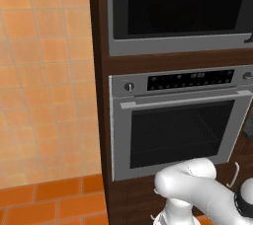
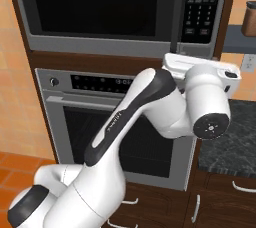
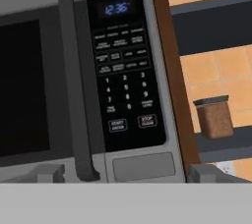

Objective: Open the microwave, place the bowl with waffle inside the microwave, then close the microwave door and turn it on.

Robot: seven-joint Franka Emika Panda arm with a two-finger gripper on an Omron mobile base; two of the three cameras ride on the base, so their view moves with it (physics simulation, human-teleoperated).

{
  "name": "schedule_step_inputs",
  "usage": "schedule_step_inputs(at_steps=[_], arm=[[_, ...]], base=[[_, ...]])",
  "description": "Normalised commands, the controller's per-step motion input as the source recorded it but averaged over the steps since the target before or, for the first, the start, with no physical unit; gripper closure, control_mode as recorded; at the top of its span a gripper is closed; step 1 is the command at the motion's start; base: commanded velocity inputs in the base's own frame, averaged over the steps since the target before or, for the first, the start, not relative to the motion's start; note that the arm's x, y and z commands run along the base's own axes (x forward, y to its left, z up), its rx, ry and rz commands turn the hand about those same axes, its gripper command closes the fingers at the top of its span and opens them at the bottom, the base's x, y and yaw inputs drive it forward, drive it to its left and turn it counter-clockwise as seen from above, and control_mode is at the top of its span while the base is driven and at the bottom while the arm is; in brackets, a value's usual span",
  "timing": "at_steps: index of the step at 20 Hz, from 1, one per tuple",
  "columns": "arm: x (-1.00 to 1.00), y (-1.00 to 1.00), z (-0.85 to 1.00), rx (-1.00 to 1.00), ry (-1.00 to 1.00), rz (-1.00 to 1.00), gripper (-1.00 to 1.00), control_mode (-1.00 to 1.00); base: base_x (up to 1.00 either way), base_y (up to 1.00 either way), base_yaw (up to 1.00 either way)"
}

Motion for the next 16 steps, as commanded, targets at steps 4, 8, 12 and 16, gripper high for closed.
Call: schedule_step_inputs(at_steps=[4, 8, 12, 16], arm=[[0.22, 0.0, 0.0, 0.0, 0.04, 0.0, -1.0, -1.0], [0.18, -0.07, 0.0, 0.0, 0.09, 0.05, -1.0, -1.0], [0.36, -0.02, 0.01, 0.0, 0.08, 0.02, -1.0, -1.0], [0.45, -0.08, 0.07, 0.01, 0.05, 0.0, -1.0, -1.0]], base=[[0.0, 0.0, 0.0], [0.0, 0.0, 0.0], [0.0, 0.0, 0.0], [0.0, 0.0, 0.0]])
